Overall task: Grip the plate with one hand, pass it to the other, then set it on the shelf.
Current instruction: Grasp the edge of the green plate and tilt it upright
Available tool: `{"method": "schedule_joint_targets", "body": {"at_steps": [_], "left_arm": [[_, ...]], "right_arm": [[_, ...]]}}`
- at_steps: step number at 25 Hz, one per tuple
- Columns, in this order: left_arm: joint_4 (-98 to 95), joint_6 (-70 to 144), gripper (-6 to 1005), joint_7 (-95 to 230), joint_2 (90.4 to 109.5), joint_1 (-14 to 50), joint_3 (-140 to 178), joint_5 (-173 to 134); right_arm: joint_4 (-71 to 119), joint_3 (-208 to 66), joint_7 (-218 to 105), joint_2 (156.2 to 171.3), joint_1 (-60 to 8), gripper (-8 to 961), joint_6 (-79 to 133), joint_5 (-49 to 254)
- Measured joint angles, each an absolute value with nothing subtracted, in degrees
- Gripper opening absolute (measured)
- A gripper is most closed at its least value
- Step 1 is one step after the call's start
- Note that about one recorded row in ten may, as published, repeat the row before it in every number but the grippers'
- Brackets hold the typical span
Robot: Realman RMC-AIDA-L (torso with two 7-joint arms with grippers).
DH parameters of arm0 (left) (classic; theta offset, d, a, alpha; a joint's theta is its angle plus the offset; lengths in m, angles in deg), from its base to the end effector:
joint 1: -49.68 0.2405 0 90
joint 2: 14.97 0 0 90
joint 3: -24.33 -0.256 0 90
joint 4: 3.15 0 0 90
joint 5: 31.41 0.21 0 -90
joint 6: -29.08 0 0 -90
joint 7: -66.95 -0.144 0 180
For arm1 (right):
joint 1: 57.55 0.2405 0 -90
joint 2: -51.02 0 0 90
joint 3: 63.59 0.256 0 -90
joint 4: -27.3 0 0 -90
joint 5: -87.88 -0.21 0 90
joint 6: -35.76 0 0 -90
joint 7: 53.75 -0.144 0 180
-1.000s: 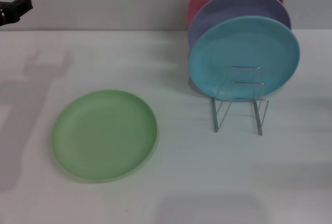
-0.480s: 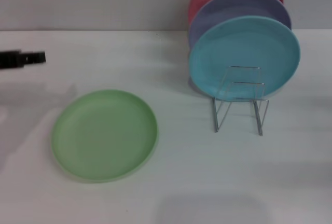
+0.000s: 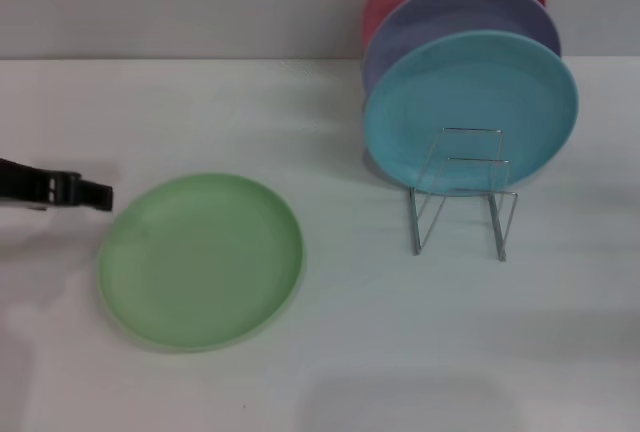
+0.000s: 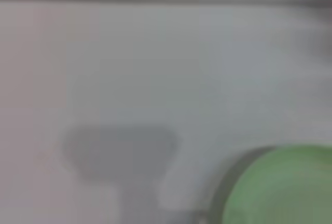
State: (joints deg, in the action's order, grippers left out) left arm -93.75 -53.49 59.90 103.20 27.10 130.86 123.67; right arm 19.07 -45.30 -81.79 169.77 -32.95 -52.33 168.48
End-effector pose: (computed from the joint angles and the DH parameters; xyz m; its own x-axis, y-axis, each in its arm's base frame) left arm -0.2240 0.3504 0.0665 0.4151 0.8649 0.2822 0.7748 -0.1736 -0.6079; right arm 0.3637 0.2961 0.1008 0.5529 0.4195 -0.7200 -0.8185 0.1117 -0.5635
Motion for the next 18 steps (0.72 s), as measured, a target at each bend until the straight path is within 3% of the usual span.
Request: {"method": "schedule_joint_targets", "body": {"at_steps": [18], "left_arm": [[-81.7,-57.2,797,65.4,103.37,18.4,124.6,129.8]], "right_arm": [[18.9,-45.3,-82.1,169.71,-32.8,564,-52.7,168.5]]}}
